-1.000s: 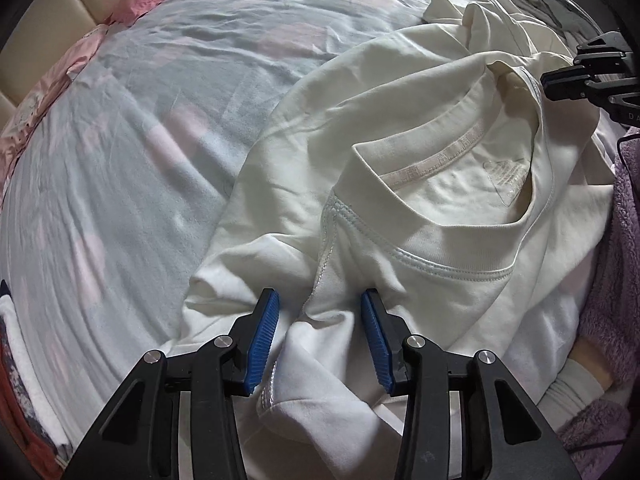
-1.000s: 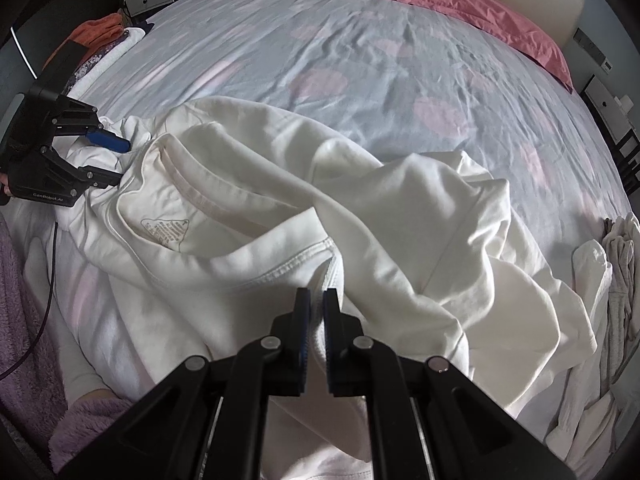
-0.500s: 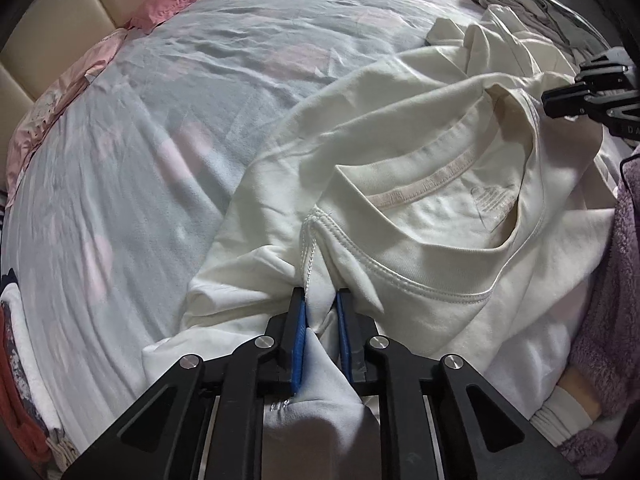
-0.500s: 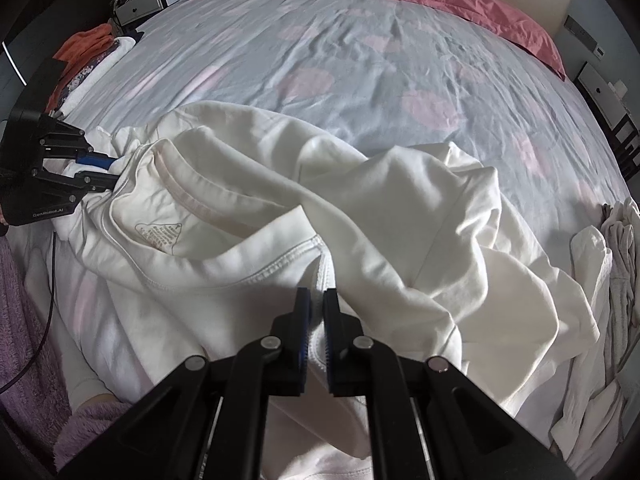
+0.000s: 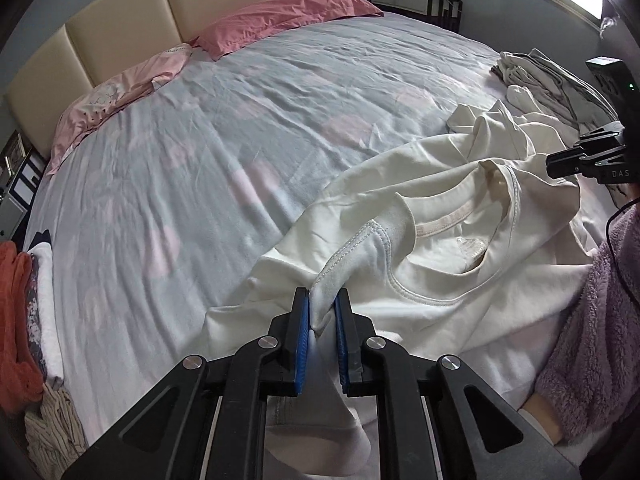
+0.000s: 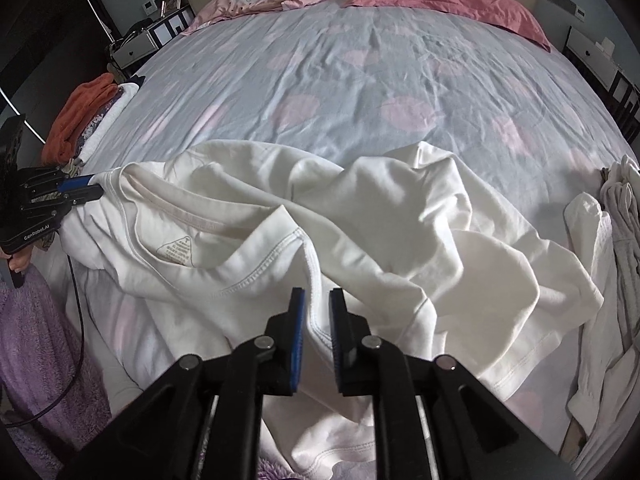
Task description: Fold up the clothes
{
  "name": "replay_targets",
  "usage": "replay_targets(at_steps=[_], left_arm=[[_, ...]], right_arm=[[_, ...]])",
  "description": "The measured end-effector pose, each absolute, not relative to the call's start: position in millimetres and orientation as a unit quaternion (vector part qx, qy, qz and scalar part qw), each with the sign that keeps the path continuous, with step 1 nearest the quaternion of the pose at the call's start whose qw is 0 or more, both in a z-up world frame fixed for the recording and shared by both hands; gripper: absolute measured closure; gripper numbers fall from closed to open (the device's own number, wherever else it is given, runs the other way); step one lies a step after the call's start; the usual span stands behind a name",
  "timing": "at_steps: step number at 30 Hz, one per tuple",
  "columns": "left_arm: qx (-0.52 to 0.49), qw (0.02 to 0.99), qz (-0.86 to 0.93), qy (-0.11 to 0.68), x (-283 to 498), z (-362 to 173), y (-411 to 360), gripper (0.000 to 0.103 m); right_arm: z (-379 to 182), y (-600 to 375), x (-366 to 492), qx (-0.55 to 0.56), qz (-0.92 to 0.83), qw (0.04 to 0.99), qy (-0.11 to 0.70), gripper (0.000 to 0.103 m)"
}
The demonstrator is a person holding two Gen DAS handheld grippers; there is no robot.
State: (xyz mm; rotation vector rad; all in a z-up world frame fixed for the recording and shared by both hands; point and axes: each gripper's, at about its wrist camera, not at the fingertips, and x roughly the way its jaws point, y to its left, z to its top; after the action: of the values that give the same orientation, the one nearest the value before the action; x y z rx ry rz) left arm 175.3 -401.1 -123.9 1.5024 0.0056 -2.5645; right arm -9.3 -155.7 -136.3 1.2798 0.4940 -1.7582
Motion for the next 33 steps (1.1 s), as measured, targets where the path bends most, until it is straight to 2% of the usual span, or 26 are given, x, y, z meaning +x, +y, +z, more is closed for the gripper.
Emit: replay_targets(at_steps=[2,4,9,14,21,23,33], left_arm=[[0.501,0.085,-0.861,0.003,177,-124,-400,0.09],[0.503,0.086,-0.86,0.001,177,-126,-401,0.09],[0.503,0.085,-0.86,0.007,176,-128,-404,0.09],[0.503,0.084,-0.86,0.011,176,-129,-407,0.09],[0.508,0.087,-0.857,0.016,173,-133,-411,0.09],[0.509,0.09,-0.856,0.019,173,-134,-413,0.09],[0.524,0.123,-0.843,0.025,171,-139,-422,0.09]], right_arm=[[-133,-158,-9,0.515,-0.697,0.446,0.224,0.081],[-133,-162,-2,0.498,-0.689,0.444,0.282,0.078],[-149,-173,12,0.486,-0.64,0.447,0.392,0.076],[-180,-181,9,0.495,-0.613,0.424,0.447,0.075],[-195,-175,-8,0.522,-0.607,0.428,0.42,0.077],[-191,-169,-9,0.522,-0.607,0.436,0.411,0.094],[-122,-131,-29,0.496,-0.671,0.475,0.278,0.097]])
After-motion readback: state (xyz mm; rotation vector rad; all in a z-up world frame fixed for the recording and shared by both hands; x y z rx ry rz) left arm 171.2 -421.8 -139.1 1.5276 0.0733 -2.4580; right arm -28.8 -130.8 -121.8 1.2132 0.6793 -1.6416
